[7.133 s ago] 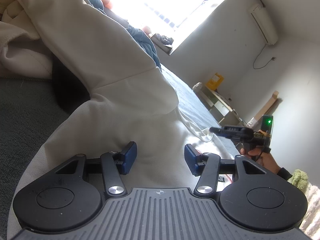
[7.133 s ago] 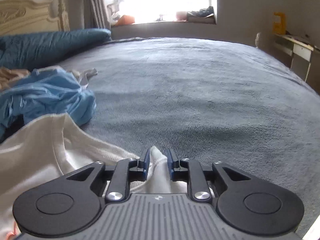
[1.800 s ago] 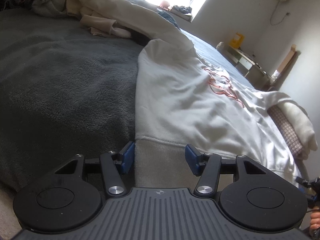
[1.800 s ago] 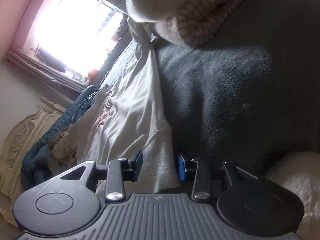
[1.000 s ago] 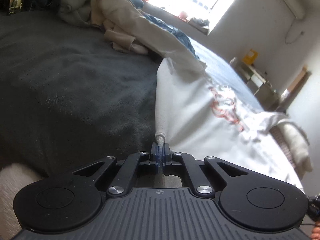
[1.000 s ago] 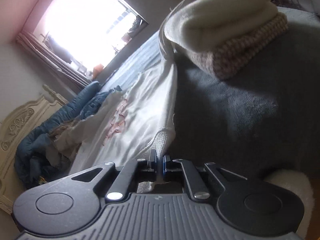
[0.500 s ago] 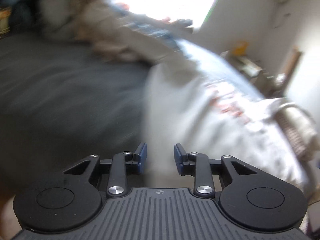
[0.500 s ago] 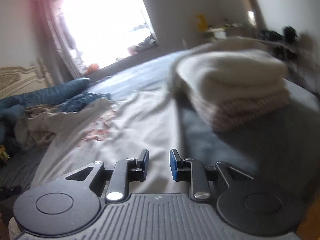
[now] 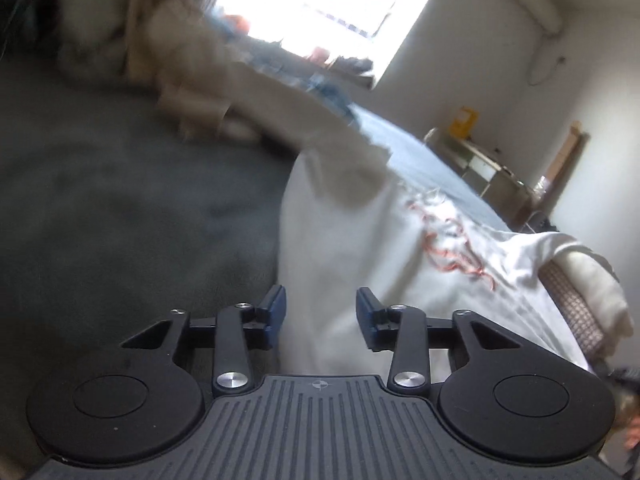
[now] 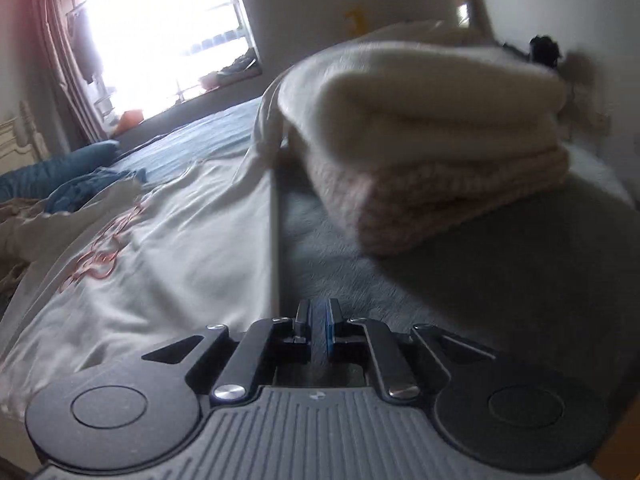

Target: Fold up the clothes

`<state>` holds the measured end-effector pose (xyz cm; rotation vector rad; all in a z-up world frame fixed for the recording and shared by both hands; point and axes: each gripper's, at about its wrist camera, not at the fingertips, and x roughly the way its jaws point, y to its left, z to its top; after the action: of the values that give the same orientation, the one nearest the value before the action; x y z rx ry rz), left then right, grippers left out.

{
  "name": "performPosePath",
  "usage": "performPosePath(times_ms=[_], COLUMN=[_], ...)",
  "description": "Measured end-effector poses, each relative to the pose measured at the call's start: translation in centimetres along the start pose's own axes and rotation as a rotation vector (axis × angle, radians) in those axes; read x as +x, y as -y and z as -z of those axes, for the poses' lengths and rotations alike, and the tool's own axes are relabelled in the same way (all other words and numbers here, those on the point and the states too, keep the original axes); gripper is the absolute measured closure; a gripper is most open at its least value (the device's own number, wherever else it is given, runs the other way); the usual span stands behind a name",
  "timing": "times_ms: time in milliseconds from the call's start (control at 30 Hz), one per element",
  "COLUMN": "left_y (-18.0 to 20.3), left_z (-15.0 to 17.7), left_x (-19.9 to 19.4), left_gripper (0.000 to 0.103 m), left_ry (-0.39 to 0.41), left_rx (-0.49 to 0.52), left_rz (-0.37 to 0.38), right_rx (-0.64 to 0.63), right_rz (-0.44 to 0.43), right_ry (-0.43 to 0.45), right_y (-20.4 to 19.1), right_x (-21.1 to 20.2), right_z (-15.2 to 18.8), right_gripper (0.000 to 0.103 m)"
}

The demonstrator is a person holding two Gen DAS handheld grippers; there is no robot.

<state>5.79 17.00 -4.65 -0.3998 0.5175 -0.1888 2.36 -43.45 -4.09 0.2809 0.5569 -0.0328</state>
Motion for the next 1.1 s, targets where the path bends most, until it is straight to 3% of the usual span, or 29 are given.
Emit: performPosePath(times_ms=[67, 167, 267, 333, 367, 433, 500, 533, 567, 633, 667, 767, 833, 900, 967, 1033, 1067, 1100], left_y=[1.8, 5.1, 6.4, 5.0, 3.7, 1.5, 1.3, 1.1, 1.0, 1.2, 2.7, 6.8, 7.8, 7.1, 5.1, 4.6, 4.6, 4.8], left_z=[-1.7, -2.7, -2.7, -2.9, -3.5, -4.7, -5.9, -6.5, -7.1, -8.1, -8.3, -8.2, -8.4, -9.0, -10.4, -11.5, -11.9, -12.1], left_x=[2.6, 8.5, 14.4, 15.2, 14.8, 13.7, 13.5, 13.4, 13.3, 13.4, 14.5, 19.2, 22.7, 25.1, 26.1, 25.0, 24.2, 23.7], left_gripper=[0.06, 0.06, 0.06, 0.067, 0.067, 0.066, 0.062, 0.061, 0.061, 0.06, 0.059, 0.059, 0.059, 0.059, 0.061, 0.063, 0.061, 0.056], left_ry=[-0.016, -0.082, -0.185, -0.179, -0.17, -0.147, -0.111, -0.094, -0.076, -0.044, -0.046, -0.11, -0.135, -0.102, -0.071, -0.015, 0.013, 0.023], left_rx=[0.021, 0.089, 0.16, 0.208, 0.185, 0.152, 0.155, 0.156, 0.158, 0.166, 0.192, 0.283, 0.334, 0.384, 0.364, 0.353, 0.354, 0.333], left_rz=[0.073, 0.155, 0.088, 0.044, 0.048, 0.002, -0.015, -0.024, -0.032, -0.035, 0.008, 0.081, 0.041, -0.074, -0.131, -0.181, -0.194, -0.146], right_rx=[-0.027, -0.1, -0.154, -0.1, -0.076, -0.06, -0.124, -0.117, -0.111, -0.148, -0.196, -0.295, -0.325, -0.32, -0.317, -0.29, -0.283, -0.274], right_rz=[-0.081, -0.276, -0.335, -0.334, -0.326, -0.226, -0.066, -0.062, -0.058, -0.11, -0.153, -0.276, -0.307, -0.218, -0.121, -0.026, -0.015, -0.014], right_ry=[0.042, -0.003, -0.146, -0.181, -0.193, -0.169, -0.132, -0.125, -0.118, -0.106, -0.105, -0.15, -0.197, -0.222, -0.205, -0.173, -0.15, -0.129], right_y=[-2.6, -9.1, -12.7, -10.7, -9.6, -6.5, -5.2, -5.2, -5.2, -7.2, -9.3, -14.8, -16.9, -15.6, -13.3, -10.8, -10.2, -9.7], right_x=[0.4, 4.9, 10.8, 12.5, 13.1, 11.8, 10.8, 10.7, 10.6, 11.3, 12.0, 15.8, 18.8, 21.6, 23.1, 22.7, 22.0, 21.4], right_z=[-1.4, -2.0, -1.2, -1.2, -1.4, -2.5, -3.6, -4.2, -4.8, -5.8, -6.0, -6.2, -6.6, -7.3, -8.4, -10.0, -10.5, -11.1], right_gripper=[0.094, 0.094, 0.096, 0.103, 0.103, 0.103, 0.103, 0.096, 0.096, 0.096, 0.092, 0.088, 0.088, 0.09, 0.096, 0.093, 0.087, 0.087])
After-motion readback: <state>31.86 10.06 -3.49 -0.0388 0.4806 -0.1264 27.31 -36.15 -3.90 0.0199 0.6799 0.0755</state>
